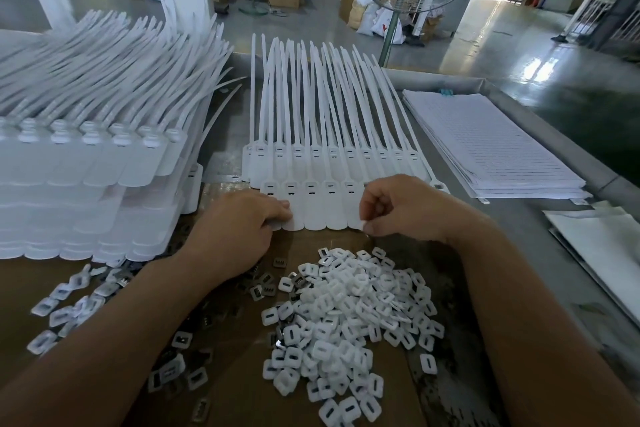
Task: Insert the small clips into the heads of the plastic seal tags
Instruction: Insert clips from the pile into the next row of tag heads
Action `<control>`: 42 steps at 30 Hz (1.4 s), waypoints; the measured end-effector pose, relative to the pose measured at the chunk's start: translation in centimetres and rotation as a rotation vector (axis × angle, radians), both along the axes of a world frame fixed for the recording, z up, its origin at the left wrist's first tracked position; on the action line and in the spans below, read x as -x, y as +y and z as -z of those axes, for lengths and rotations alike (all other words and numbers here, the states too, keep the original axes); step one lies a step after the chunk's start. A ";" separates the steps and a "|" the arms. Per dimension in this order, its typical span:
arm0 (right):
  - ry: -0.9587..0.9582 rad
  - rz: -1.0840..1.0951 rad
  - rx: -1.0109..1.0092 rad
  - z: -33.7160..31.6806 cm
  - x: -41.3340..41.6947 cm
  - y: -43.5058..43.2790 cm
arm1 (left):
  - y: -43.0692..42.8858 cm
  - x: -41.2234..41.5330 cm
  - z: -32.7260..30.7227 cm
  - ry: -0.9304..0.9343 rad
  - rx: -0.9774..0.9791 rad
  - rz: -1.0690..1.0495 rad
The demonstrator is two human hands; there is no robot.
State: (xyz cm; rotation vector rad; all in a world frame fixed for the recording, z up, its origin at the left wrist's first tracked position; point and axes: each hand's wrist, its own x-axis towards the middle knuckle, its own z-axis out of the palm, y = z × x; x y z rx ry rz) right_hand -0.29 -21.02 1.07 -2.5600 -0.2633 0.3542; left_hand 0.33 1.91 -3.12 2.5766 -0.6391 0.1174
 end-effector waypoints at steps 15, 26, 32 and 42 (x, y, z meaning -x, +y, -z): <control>-0.356 0.399 -0.159 3.4 -3.6 -0.9 | 0.1 -0.1 -0.2 -0.004 -0.010 0.002; -0.332 0.389 -0.013 3.6 -3.9 -0.1 | 0.0 -0.2 -0.3 0.003 -0.012 0.007; -0.326 0.397 0.004 3.5 -4.1 -0.2 | -0.1 -0.2 -0.3 0.010 -0.020 0.007; -0.324 0.490 -0.018 3.1 -4.3 0.4 | -0.1 -0.1 -0.3 0.011 -0.019 0.006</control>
